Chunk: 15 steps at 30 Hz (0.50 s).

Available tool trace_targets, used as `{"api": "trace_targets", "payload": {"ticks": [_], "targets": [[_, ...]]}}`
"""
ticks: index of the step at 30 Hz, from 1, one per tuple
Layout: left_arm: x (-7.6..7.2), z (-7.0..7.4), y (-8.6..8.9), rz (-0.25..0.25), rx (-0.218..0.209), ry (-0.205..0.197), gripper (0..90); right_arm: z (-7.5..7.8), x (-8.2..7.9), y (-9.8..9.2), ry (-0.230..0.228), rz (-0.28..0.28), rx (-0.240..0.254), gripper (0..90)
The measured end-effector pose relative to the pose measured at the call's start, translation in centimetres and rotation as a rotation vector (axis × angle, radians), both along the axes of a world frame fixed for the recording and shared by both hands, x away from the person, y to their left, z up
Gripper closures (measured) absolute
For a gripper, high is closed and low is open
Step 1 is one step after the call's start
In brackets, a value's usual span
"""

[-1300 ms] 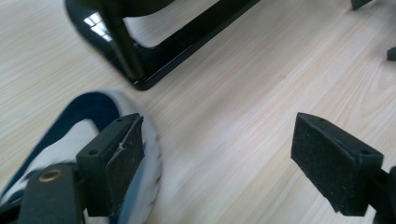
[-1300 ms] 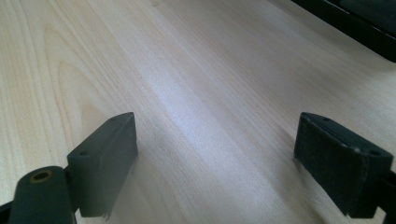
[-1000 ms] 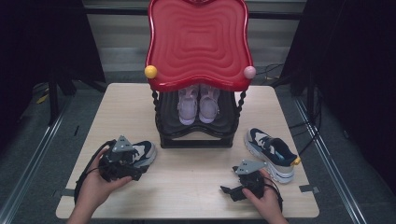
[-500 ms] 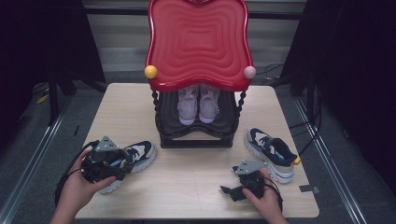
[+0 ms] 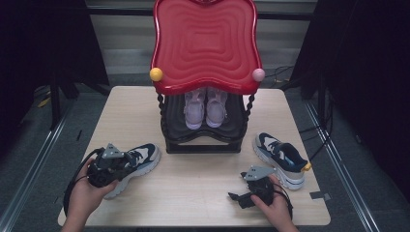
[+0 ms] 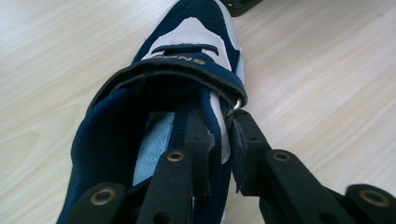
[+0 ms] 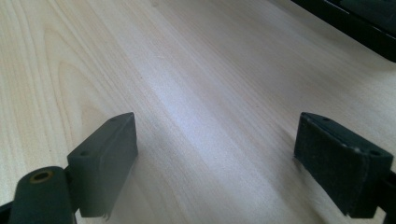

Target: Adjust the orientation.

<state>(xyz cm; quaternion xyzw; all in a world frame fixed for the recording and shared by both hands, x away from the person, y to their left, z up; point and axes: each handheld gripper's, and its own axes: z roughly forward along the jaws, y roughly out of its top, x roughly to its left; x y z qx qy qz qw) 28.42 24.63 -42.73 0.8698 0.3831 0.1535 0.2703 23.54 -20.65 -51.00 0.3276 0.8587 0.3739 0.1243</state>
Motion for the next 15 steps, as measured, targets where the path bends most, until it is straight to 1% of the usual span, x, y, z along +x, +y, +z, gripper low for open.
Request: {"api": "trace_targets", "payload": {"ticks": [4, 5, 6, 7, 9, 11, 12, 14, 15], "targets": [[0.6, -0.1, 0.0, 0.059, -0.008, -0.032, 81.2, 0.0, 0.0, 0.0, 0.000, 0.000, 0.000, 12.9], [0.8, -0.1, 0.0, 0.076, -0.019, -0.038, 81.2, 0.0, 0.0, 0.0, 0.000, 0.000, 0.000, 12.9], [1.0, 0.0, 0.0, 0.085, -0.020, -0.039, 81.2, 0.0, 0.0, 0.0, 0.000, 0.000, 0.000, 12.9], [1.3, 0.1, 0.0, 0.107, -0.037, -0.042, 81.2, 0.0, 0.0, 0.0, 0.000, 0.000, 0.001, 12.9], [1.9, 0.2, -0.1, 0.141, -0.048, -0.053, 81.1, 0.0, 0.0, 0.0, 0.001, -0.001, 0.000, 12.9], [2.5, 0.1, -0.4, 0.157, -0.033, -0.057, 81.0, 0.0, 0.0, 0.0, 0.000, 0.000, 0.001, 12.9], [2.7, 0.0, -0.7, 0.170, -0.034, -0.058, 80.9, 0.0, 0.0, 0.0, 0.000, 0.000, 0.000, 12.9], [3.0, -0.3, -1.1, 0.169, -0.043, -0.050, 80.5, 0.0, 0.0, 0.0, 0.000, 0.001, 0.000, 12.9], [3.0, -0.5, -1.2, 0.172, -0.038, -0.056, 80.2, 0.0, 0.0, 0.0, 0.000, 0.000, 0.001, 12.9]]}}
